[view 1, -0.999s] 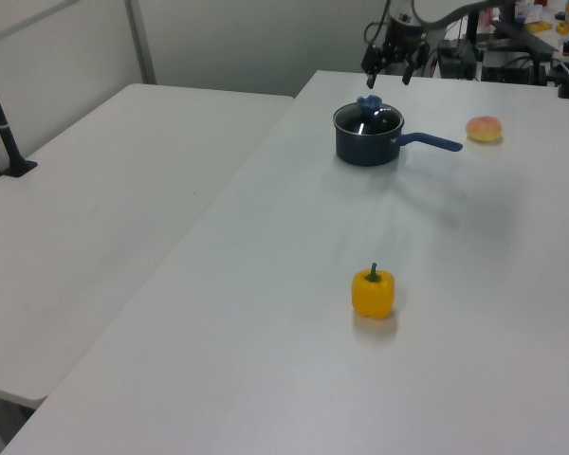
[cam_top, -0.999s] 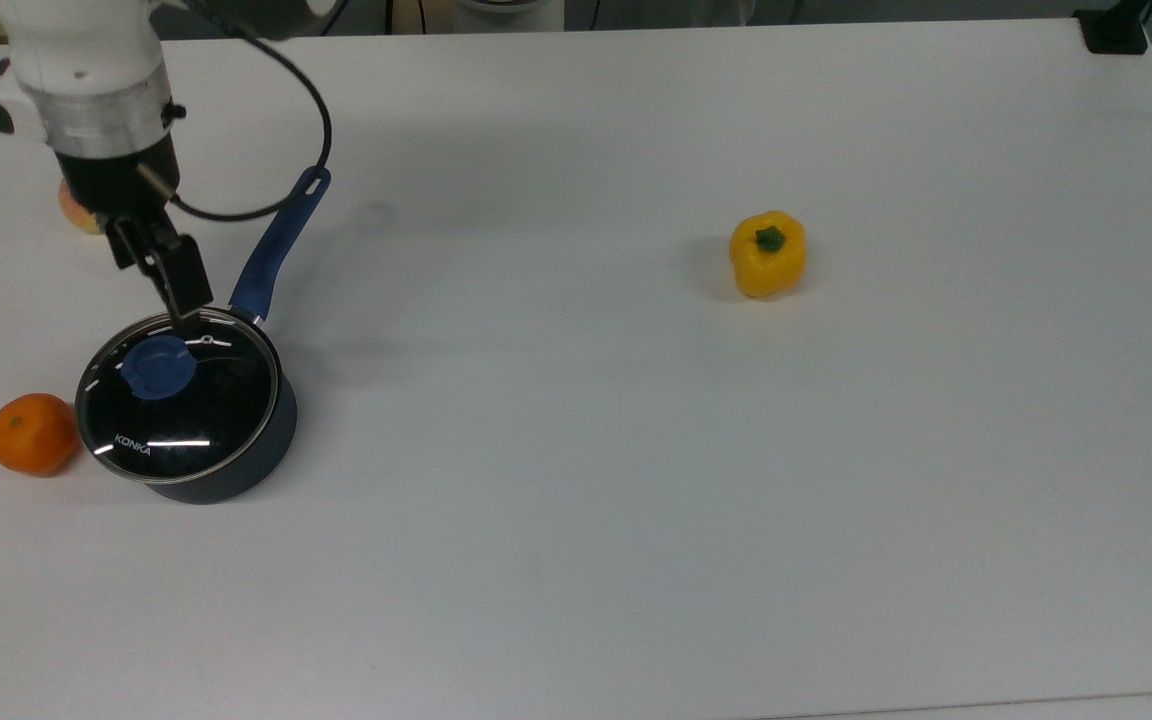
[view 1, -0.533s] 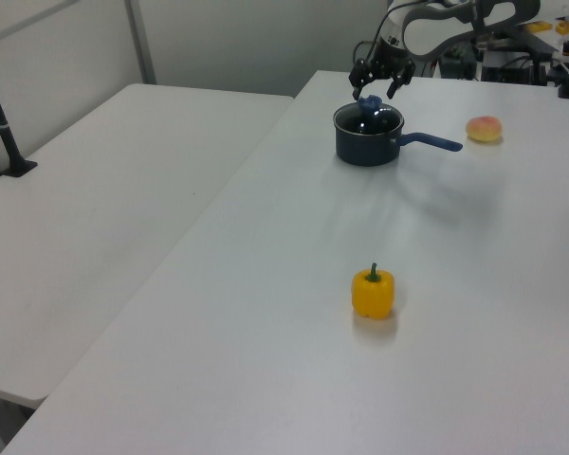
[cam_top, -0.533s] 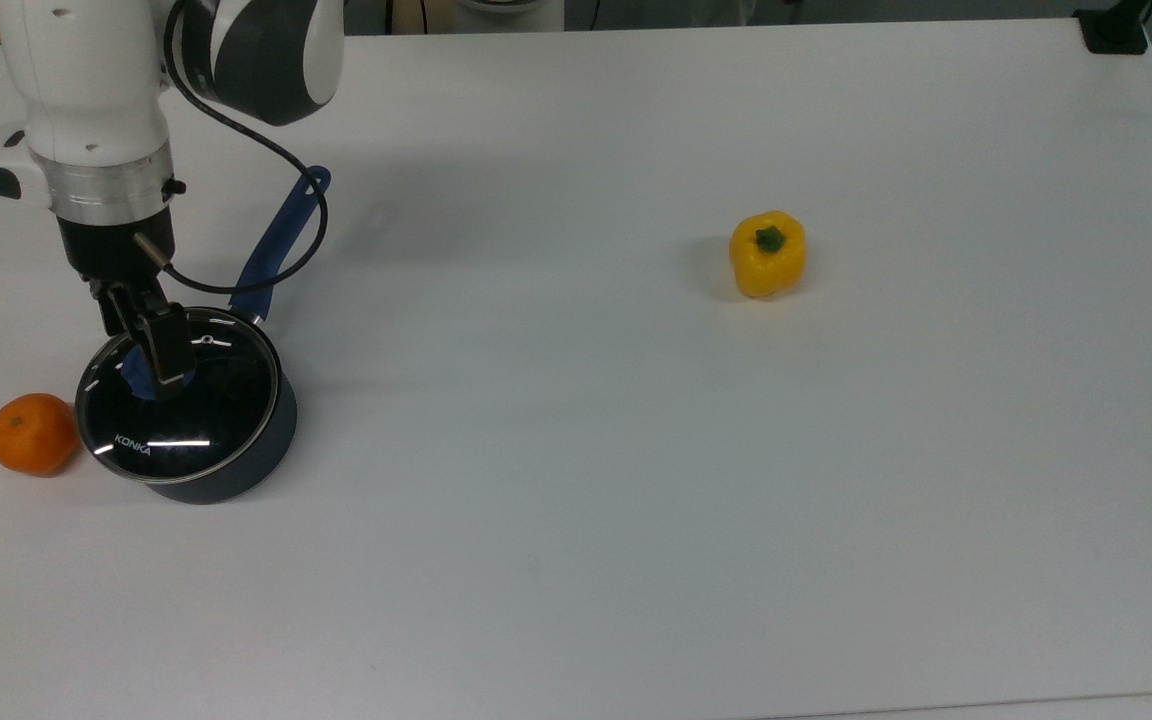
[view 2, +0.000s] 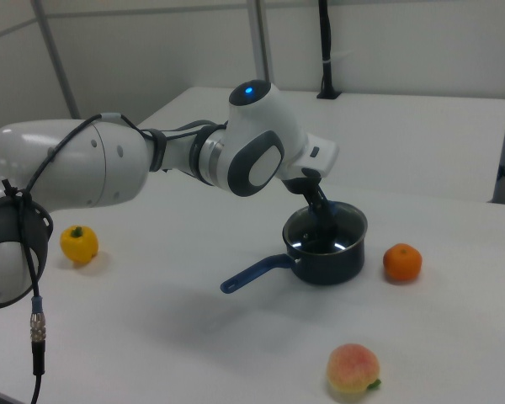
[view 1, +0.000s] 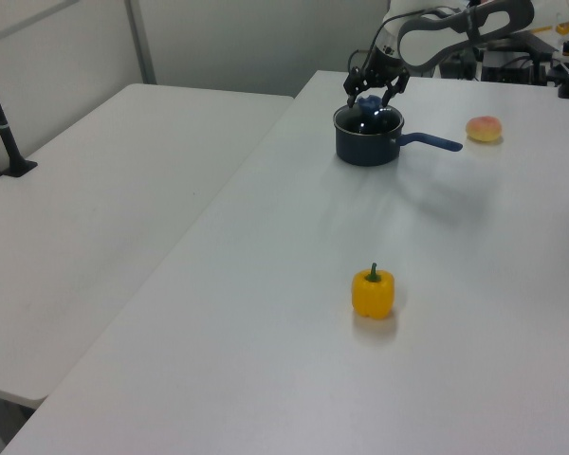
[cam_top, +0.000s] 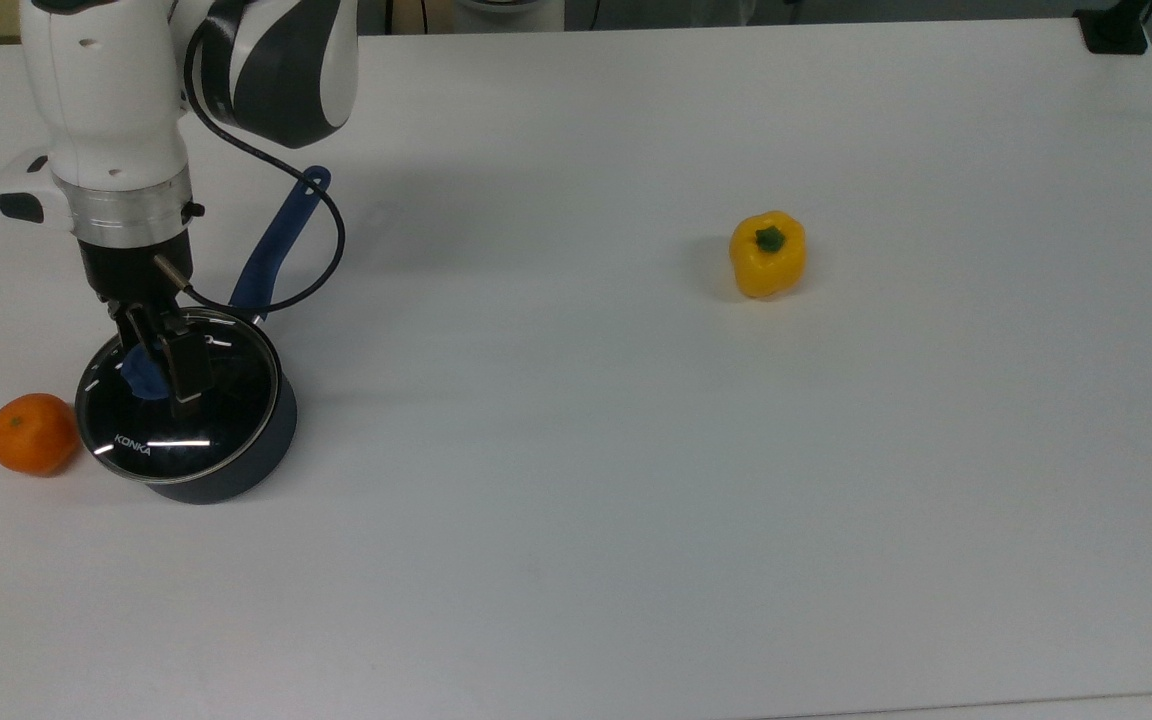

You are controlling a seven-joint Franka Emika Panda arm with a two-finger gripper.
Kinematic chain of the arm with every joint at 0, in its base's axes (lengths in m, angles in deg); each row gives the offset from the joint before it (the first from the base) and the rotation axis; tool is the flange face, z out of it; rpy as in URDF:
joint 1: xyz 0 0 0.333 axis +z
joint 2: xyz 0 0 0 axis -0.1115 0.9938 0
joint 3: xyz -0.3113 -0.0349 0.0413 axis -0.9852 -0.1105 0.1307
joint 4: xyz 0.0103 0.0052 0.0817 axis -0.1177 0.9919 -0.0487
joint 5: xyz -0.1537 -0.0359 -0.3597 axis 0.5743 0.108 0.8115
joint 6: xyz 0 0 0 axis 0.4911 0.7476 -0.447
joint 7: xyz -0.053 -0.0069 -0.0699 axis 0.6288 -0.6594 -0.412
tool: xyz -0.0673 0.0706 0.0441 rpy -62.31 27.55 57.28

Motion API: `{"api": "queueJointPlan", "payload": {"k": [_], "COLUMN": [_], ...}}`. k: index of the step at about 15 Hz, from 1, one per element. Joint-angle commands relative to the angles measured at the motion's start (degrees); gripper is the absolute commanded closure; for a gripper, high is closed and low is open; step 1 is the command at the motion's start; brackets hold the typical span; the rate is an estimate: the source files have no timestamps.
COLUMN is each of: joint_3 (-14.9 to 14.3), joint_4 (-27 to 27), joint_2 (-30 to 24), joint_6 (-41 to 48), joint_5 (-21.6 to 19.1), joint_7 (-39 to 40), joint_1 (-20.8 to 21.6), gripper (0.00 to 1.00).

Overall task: Open lid
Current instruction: 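Lift the glass lid up off the navy saucepan by its knob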

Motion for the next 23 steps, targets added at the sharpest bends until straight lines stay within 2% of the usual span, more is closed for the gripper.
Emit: {"api": "queueJointPlan", "payload": {"k": [1,3,5,7,13,18,23], "joint_3": [-0.1,-0.1,-0.1,-0.1,-0.1,0.0,0.9], "joint_4": [-0.9,-0.9,-0.8,-0.8,-0.8,0.3,1.0], "joint_2": [0.8,0.8,0.7,0.7,-0.3,-4.7,-11.8], "joint_6": [-1.2,-1.3,-1.3,-1.2,-0.8,-0.1,11.0], "joint_5": [1.0,1.0,1.3,1.6,1.6,0.8,-0.7], "joint_7": [-0.9,-0.9,-0.3,0.8,1.0,0.8,0.7], "joint_1": [0.0,-0.2,-0.2,-0.2,-0.2,0.1,1.0], "gripper": [0.39,0.63,0.82,0.9,0.91,0.91,0.91]}}
